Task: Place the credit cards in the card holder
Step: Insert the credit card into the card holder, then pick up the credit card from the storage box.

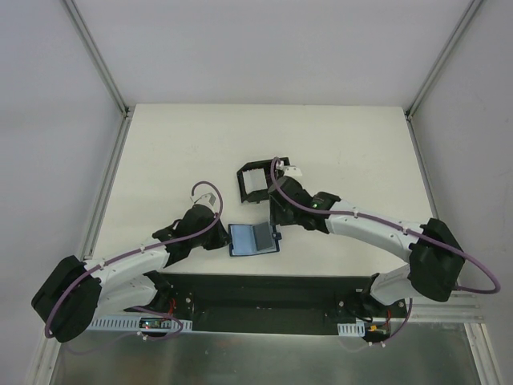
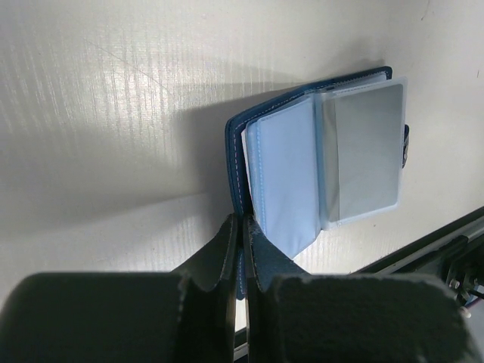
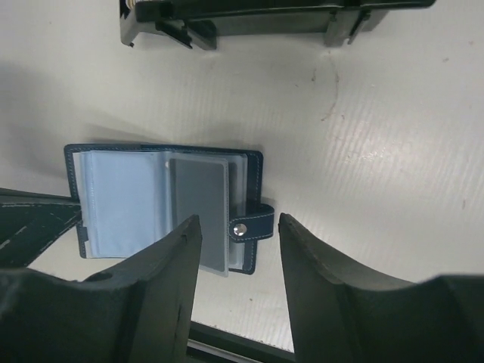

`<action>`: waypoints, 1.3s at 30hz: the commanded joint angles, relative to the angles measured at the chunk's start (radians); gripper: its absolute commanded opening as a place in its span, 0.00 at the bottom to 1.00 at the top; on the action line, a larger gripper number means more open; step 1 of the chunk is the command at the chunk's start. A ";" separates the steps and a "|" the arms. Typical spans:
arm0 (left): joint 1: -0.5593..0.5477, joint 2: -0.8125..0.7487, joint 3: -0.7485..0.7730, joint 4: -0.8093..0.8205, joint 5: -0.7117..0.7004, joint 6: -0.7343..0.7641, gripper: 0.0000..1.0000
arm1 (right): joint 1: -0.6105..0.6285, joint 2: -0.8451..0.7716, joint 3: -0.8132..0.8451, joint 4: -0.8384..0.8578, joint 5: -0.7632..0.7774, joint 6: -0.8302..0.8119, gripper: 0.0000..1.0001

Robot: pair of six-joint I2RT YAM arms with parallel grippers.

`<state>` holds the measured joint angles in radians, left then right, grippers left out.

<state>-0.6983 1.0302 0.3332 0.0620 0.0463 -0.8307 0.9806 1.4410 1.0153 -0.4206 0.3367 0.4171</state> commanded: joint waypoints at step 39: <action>0.010 -0.028 0.018 -0.022 -0.020 0.008 0.00 | 0.040 0.048 -0.156 0.133 -0.111 -0.064 0.51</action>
<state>-0.6983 1.0241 0.3340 0.0593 0.0433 -0.8291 1.0149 1.5063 0.8902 -0.3977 0.2703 0.3470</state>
